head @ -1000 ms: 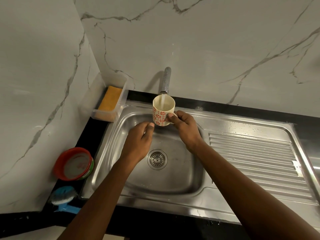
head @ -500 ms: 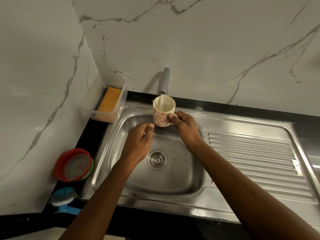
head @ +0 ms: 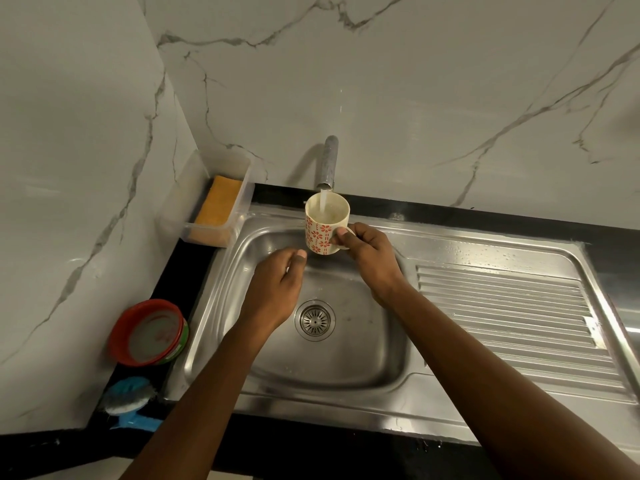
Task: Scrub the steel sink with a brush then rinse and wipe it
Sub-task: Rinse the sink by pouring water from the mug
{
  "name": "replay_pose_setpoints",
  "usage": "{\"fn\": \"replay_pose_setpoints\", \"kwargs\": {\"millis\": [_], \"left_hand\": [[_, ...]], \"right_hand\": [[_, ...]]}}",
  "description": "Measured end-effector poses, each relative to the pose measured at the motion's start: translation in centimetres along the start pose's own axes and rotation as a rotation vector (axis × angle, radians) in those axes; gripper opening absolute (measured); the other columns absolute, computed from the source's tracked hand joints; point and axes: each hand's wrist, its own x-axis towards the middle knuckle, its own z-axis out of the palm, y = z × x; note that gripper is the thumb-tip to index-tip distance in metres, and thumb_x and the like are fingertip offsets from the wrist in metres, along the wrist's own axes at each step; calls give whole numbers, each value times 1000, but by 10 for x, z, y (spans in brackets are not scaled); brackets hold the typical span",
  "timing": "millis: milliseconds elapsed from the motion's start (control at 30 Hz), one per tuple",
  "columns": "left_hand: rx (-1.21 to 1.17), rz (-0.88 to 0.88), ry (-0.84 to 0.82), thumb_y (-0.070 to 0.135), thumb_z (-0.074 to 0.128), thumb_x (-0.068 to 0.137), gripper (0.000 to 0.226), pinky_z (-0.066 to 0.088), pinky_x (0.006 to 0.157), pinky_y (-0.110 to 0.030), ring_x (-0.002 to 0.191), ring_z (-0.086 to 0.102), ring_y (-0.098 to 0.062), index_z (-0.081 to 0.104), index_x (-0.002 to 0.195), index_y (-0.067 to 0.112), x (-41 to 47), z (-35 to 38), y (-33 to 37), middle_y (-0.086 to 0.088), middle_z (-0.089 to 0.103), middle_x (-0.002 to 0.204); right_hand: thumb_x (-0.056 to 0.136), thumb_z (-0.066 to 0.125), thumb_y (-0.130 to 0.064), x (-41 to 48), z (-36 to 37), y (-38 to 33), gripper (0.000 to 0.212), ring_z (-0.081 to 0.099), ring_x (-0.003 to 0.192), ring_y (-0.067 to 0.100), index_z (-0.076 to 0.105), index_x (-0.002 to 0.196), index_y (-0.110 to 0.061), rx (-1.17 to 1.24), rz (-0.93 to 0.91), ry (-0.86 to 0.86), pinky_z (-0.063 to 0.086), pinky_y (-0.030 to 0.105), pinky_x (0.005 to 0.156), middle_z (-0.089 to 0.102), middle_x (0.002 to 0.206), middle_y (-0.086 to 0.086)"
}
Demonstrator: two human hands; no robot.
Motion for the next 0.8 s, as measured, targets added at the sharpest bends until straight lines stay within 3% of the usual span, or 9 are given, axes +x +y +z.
{"fn": "replay_pose_setpoints", "kwargs": {"millis": [233, 333, 433, 567, 667, 800], "left_hand": [[9, 5, -8, 33, 46, 111, 36, 47, 69, -40, 74, 61, -24, 67, 100, 6, -1, 3, 4, -13, 66, 80], [16, 7, -20, 33, 46, 111, 37, 48, 71, -33, 87, 65, -30, 68, 106, 4, -2, 6, 8, -18, 70, 94], [20, 42, -27, 30, 48, 111, 35, 50, 77, -43, 87, 64, -32, 69, 100, 4, -3, 15, 11, -22, 71, 97], [38, 28, -96, 26, 52, 109, 23, 44, 71, -38, 77, 61, -22, 72, 102, 18, -4, 39, 17, -12, 71, 87], [50, 13, -172, 29, 56, 108, 24, 44, 80, -34, 91, 66, -24, 76, 113, 16, -7, 69, 20, -8, 74, 97], [73, 63, -315, 20, 56, 107, 24, 43, 91, -33, 105, 63, -18, 73, 123, 20, -27, 127, 36, 0, 72, 115]], "right_hand": [[104, 61, -30, -2, -4, -2, 23, 71, 109, 14, 73, 110, -12, 5, 2, 11, 55, 45, 105, 77, 109, -2], [103, 61, -29, -6, -9, -2, 22, 72, 108, 14, 73, 110, -11, 20, 5, 18, 55, 46, 104, 78, 108, -1], [102, 64, -31, -19, -23, -1, 23, 72, 108, 17, 73, 105, -10, 43, 11, 46, 55, 50, 104, 78, 106, 3], [102, 62, -33, -53, -62, -1, 27, 72, 107, 21, 74, 104, -9, 25, 4, 101, 54, 52, 103, 78, 106, 3], [102, 62, -36, -87, -103, 5, 25, 72, 107, 21, 75, 102, -15, 1, 29, 135, 55, 52, 102, 77, 106, 3], [98, 65, -45, -140, -173, 18, 29, 70, 102, 36, 76, 93, -18, -53, 62, 211, 52, 63, 96, 75, 99, 12]]}}
